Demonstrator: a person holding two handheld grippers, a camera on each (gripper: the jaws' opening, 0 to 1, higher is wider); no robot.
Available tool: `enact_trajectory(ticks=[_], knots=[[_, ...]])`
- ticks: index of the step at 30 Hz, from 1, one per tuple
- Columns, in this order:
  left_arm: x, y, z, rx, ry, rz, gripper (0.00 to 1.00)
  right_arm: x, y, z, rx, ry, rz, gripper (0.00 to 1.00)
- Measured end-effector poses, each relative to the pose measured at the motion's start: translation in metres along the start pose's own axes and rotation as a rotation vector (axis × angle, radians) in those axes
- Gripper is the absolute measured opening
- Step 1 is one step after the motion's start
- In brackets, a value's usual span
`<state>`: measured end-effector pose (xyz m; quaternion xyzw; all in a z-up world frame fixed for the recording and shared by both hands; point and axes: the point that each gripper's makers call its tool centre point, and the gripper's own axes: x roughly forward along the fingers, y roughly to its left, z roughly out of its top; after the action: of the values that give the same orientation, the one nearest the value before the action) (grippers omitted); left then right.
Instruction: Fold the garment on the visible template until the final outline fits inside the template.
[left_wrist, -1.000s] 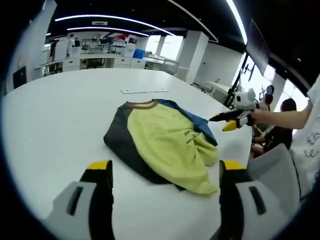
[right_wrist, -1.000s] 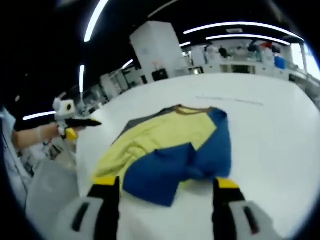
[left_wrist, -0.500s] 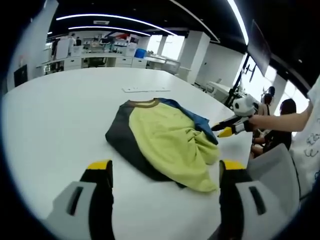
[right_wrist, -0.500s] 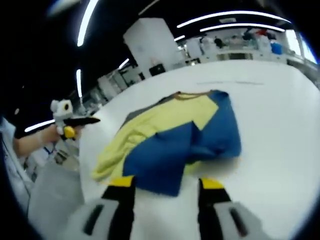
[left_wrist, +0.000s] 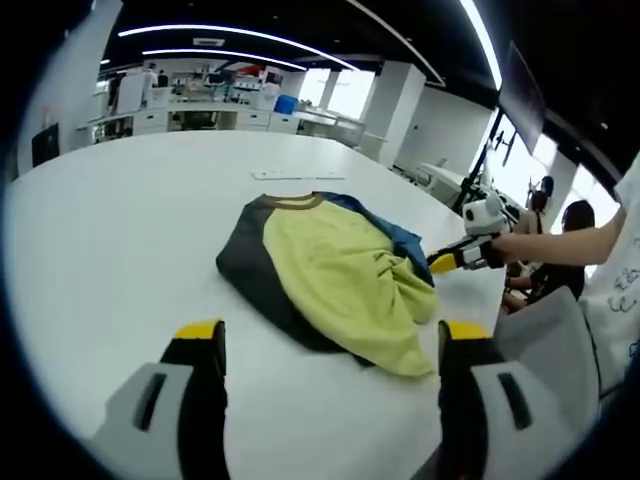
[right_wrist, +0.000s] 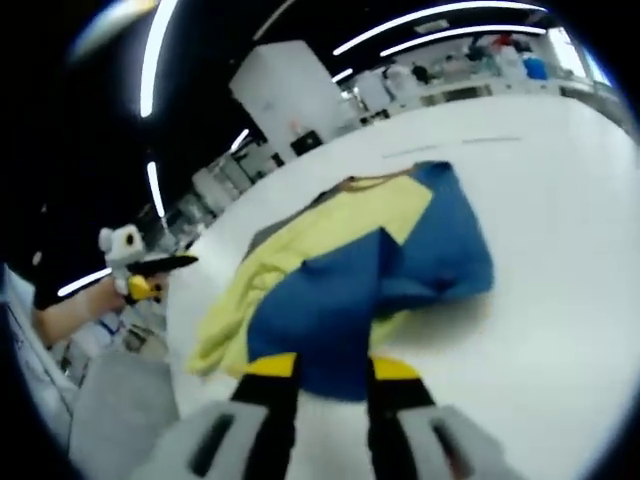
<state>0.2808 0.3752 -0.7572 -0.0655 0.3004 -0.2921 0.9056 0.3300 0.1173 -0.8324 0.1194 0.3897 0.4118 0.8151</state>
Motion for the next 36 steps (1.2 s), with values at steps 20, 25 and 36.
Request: enact_trajectory(ticks=[20,25,36], knots=[[0.008,-0.006,-0.001,0.010,0.010,-0.024,0.84,-0.022,-0.008,-0.012,0.058,-0.017,-0.035,0.00],[0.010,-0.007,-0.002,0.012,0.015,-0.029,0.84,-0.040,-0.019,-0.015,0.043,-0.009,-0.066,0.00],[0.015,-0.010,-0.005,0.014,0.025,-0.032,0.83,-0.091,-0.050,-0.029,0.020,0.038,-0.154,0.00]])
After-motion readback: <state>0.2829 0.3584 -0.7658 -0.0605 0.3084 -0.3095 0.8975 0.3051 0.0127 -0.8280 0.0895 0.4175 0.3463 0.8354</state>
